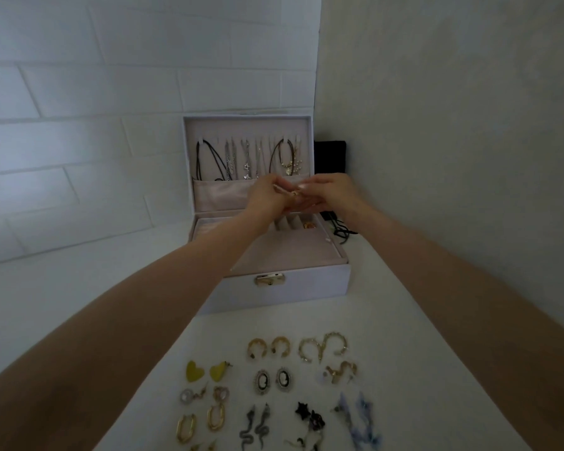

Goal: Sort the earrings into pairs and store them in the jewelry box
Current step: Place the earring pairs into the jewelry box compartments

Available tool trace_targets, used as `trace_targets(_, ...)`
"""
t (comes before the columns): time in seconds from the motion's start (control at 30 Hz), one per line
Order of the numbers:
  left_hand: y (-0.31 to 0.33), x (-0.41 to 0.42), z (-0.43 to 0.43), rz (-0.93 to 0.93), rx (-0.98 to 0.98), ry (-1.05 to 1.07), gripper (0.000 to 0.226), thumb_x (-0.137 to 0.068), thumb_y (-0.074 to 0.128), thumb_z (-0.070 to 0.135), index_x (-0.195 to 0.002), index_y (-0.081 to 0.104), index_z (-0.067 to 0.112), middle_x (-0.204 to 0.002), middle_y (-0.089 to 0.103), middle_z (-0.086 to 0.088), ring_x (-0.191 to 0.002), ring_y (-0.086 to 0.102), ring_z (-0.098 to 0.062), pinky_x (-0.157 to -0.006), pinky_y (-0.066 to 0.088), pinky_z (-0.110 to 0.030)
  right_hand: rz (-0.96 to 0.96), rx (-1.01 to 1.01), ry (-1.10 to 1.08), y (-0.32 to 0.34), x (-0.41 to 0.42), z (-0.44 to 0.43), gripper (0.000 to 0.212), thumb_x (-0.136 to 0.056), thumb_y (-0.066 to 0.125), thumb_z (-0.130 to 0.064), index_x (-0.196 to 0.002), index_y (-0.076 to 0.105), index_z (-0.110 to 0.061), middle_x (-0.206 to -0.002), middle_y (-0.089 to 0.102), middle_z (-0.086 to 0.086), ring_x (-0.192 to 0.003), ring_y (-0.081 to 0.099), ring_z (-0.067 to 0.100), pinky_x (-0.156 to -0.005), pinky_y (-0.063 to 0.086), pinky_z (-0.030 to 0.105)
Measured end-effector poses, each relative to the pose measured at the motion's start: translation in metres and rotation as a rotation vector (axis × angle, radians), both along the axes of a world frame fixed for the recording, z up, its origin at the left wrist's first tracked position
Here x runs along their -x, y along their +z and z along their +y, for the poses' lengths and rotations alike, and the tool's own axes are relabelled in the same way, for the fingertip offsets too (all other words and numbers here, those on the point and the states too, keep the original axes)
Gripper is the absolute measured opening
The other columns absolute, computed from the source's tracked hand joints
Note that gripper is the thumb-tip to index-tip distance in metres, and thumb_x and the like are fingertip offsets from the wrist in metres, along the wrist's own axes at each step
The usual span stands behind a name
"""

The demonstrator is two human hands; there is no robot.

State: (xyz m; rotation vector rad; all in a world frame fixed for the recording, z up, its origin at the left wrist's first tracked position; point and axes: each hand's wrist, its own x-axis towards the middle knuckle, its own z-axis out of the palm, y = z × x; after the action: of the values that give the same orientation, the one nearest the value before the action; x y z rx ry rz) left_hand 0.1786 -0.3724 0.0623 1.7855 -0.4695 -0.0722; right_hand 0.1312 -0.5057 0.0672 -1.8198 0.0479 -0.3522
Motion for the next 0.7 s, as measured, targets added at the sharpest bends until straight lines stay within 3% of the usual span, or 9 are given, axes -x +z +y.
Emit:
trace_targets(0.1, 0.001, 0.0, -0.001, -0.193, -0.146, 0.042, 0.034, -0.07, 0.075, 0.0, -0.072, 0.048, 0.021, -0.074, 0.062, -0.007, -0.081, 0.065, -0.027, -0.073, 0.057, -0.037, -0.001, 0.078, -0.024, -0.006, -0.003, -0.001, 0.015, -0.077, 0.07, 0.0, -0.088, 0.068, -0.009, -0.088, 0.068, 0.016, -0.076, 0.067, 0.024, -0.072, 0.057, 0.036)
trace_targets(0.2, -0.001, -0.001, -0.003, -0.166, -0.112, 0.017, 0.032, -0.073, 0.067, -0.008, -0.071, 0.05, 0.019, -0.077, 0.063, -0.014, -0.084, 0.066, -0.034, -0.077, 0.057, -0.045, -0.02, 0.084, -0.031, -0.008, -0.003, -0.005, 0.021, -0.077, 0.069, 0.005, -0.09, 0.067, -0.011, -0.081, 0.067, 0.015, -0.07, 0.067, 0.027, -0.07, 0.057, 0.038)
trace_targets(0.37, -0.002, -0.002, -0.004, -0.142, -0.067, 0.046, 0.026, -0.078, 0.067, -0.003, -0.072, 0.05, 0.016, -0.084, 0.063, -0.018, -0.078, 0.064, -0.028, -0.07, 0.055, -0.036, -0.061, 0.295, -0.053, -0.009, -0.005, -0.008, 0.027, -0.073, 0.069, 0.007, -0.092, 0.071, -0.012, -0.086, 0.069, 0.011, -0.08, 0.065, 0.016, -0.068, 0.052, 0.021)
trace_targets(0.5, -0.006, -0.006, -0.004, -0.172, -0.058, 0.103, 0.022, -0.082, 0.063, 0.003, -0.072, 0.053, 0.02, -0.089, 0.067, -0.017, -0.085, 0.067, -0.029, -0.083, 0.054, -0.042, -0.051, 0.518, -0.158, -0.015, -0.009, -0.01, 0.024, -0.072, 0.07, 0.006, -0.092, 0.071, -0.007, -0.092, 0.069, 0.008, -0.085, 0.062, 0.014, -0.067, 0.048, 0.009)
trace_targets(0.6, -0.011, -0.006, 0.0, -0.231, -0.144, 0.117, 0.014, -0.084, 0.056, 0.003, -0.079, 0.056, 0.016, -0.089, 0.066, -0.012, -0.086, 0.065, -0.024, -0.084, 0.053, -0.039, -0.051, 0.798, -0.244, -0.019, -0.013, -0.006, 0.023, -0.07, 0.076, -0.012, -0.092, 0.073, -0.018, -0.095, 0.069, 0.007, -0.095, 0.059, 0.021, -0.08, 0.046, 0.027)
trace_targets(0.7, -0.016, -0.007, 0.008, -0.324, -0.271, 0.133, 0.008, -0.086, 0.054, 0.007, -0.089, 0.06, 0.012, -0.09, 0.065, -0.006, -0.088, 0.063, -0.021, -0.083, 0.051, -0.037, -0.049, 0.956, -0.266, -0.016, -0.012, -0.002, 0.019, -0.071, 0.076, -0.017, -0.089, 0.071, -0.019, -0.092, 0.07, 0.006, -0.098, 0.057, 0.022, -0.085, 0.041, 0.032)
